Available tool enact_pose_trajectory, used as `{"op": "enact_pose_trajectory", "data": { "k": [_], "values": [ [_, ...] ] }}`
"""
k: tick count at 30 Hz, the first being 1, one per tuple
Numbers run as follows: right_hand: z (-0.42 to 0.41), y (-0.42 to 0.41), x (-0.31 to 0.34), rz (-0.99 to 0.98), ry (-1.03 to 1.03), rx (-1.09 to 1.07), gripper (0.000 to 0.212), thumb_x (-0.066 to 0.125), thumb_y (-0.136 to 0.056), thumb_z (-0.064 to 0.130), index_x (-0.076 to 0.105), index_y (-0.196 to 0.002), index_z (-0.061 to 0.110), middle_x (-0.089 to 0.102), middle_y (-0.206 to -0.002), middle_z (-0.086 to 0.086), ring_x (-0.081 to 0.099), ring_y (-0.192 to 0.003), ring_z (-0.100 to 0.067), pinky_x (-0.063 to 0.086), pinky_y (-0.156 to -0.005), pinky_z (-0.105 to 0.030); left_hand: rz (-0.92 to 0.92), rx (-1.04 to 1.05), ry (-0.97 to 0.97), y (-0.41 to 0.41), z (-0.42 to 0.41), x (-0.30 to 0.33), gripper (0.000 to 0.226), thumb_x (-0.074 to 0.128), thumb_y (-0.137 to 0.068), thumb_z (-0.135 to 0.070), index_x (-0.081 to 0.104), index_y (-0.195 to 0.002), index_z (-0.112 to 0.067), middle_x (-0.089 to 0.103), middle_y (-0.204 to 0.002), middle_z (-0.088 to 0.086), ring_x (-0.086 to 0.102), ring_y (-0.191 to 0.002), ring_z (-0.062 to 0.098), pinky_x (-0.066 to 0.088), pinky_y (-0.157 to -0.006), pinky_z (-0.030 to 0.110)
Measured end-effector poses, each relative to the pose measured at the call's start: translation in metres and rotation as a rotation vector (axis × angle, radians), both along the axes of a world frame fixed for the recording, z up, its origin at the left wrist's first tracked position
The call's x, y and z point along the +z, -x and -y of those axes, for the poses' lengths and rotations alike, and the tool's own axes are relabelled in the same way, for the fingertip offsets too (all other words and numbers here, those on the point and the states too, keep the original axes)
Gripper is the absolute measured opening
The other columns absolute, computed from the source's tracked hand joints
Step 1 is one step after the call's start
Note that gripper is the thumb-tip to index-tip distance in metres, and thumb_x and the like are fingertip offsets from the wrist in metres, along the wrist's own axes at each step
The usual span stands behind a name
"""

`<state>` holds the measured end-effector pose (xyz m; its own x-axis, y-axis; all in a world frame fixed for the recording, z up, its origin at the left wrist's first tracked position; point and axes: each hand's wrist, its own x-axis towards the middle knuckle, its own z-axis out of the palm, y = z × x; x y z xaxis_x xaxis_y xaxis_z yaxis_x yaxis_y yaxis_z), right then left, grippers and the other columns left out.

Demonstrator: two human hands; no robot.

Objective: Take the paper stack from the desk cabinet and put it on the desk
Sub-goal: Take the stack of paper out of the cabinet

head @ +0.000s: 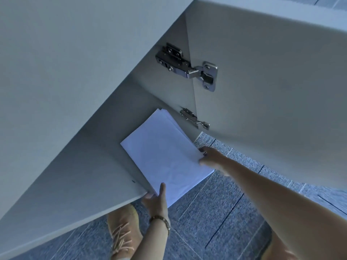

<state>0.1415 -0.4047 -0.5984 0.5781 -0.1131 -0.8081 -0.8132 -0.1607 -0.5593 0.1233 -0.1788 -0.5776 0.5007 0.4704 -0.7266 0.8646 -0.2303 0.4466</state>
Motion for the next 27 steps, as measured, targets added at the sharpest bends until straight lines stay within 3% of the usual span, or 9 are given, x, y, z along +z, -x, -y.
{"op": "enact_pose_trajectory", "data": {
  "k": [2,4,6,8,11,14,17,20,27],
  "values": [
    [0.0,-0.01,0.001,0.011,-0.013,0.034,0.05,0.066,-0.088,0.019,0.055,-0.136,0.01,0.057,-0.139,-0.019,0.057,-0.116,-0.028,0.046,-0.1,-0.04,-0.018,0.052,0.071,-0.004,-0.01,-0.005,0.068,0.079,-0.082,-0.034,0.055,-0.118,0.017,0.055,-0.118,0.046,0.063,-0.094,0.049,0.054,-0.076,0.056],
    [-0.001,-0.022,-0.001,0.011,-0.003,0.025,0.068,0.061,-0.093,0.044,0.044,-0.149,0.009,0.043,-0.156,-0.018,0.047,-0.137,-0.032,0.036,-0.113,-0.041,-0.005,0.049,0.136,-0.012,-0.014,-0.001,0.041,0.076,-0.085,-0.032,0.066,-0.095,0.007,0.058,-0.092,0.036,0.057,-0.07,0.027,0.047,-0.061,0.036],
    [-0.005,-0.03,-0.008,0.021,0.026,0.019,0.078,0.058,-0.093,0.054,0.038,-0.152,0.008,0.041,-0.158,-0.017,0.043,-0.141,-0.032,0.036,-0.111,-0.039,-0.058,0.045,0.308,-0.019,-0.016,0.0,0.021,0.07,-0.089,-0.033,0.068,-0.093,-0.013,0.065,-0.101,0.017,0.061,-0.091,0.027,0.047,-0.076,0.036],
    [-0.01,-0.032,-0.011,0.046,0.037,0.011,0.065,0.062,-0.093,0.047,0.052,-0.142,0.007,0.057,-0.143,-0.018,0.056,-0.127,-0.032,0.046,-0.097,-0.036,-0.113,0.024,0.488,-0.026,-0.014,0.005,0.026,0.065,-0.092,-0.04,0.068,-0.111,-0.022,0.071,-0.113,0.006,0.062,-0.109,0.027,0.047,-0.084,0.037],
    [-0.016,-0.025,-0.01,0.075,0.032,-0.036,0.045,0.068,-0.092,0.033,0.062,-0.129,0.007,0.067,-0.124,-0.016,0.064,-0.107,-0.029,0.05,-0.086,-0.037,-0.169,-0.021,0.541,-0.031,-0.009,0.018,0.021,0.061,-0.094,-0.038,0.069,-0.105,-0.022,0.074,-0.105,0.002,0.065,-0.093,0.021,0.045,-0.071,0.032],
    [-0.015,-0.012,0.011,0.079,-0.011,-0.091,0.036,0.069,-0.091,0.021,0.063,-0.123,0.005,0.066,-0.111,-0.014,0.061,-0.095,-0.026,0.051,-0.082,-0.039,-0.151,-0.098,0.526,-0.024,-0.005,0.032,0.014,0.057,-0.098,-0.024,0.07,-0.1,-0.018,0.074,-0.104,0.002,0.067,-0.09,0.018,0.05,-0.072,0.032],
    [-0.012,0.004,0.037,0.062,-0.063,-0.143,0.035,0.07,-0.09,0.015,0.063,-0.121,0.002,0.069,-0.113,-0.017,0.067,-0.101,-0.033,0.054,-0.085,-0.041,-0.07,-0.147,0.498,-0.009,-0.005,0.057,0.012,0.057,-0.099,-0.015,0.069,-0.102,-0.016,0.077,-0.092,-0.003,0.068,-0.089,0.016,0.051,-0.07,0.031],
    [-0.011,0.023,0.081,0.095,-0.031,-0.14,0.041,0.074,-0.083,0.023,0.065,-0.118,0.003,0.07,-0.112,-0.02,0.068,-0.103,-0.035,0.056,-0.088,-0.045,-0.007,-0.227,0.48,0.007,-0.009,0.086,0.03,0.063,-0.096,-0.01,0.065,-0.125,-0.011,0.076,-0.113,0.004,0.068,-0.108,0.028,0.054,-0.088,0.039],
    [-0.006,0.099,0.235,0.139,0.031,-0.158,0.032,0.067,-0.09,0.023,0.064,-0.118,0.009,0.071,-0.116,-0.013,0.067,-0.101,-0.031,0.057,-0.091,-0.044,0.058,-0.274,0.574,0.066,-0.011,0.211,0.035,0.066,-0.093,-0.006,0.063,-0.128,-0.011,0.071,-0.124,0.01,0.066,-0.114,0.032,0.048,-0.103,0.051]
  ]
}}
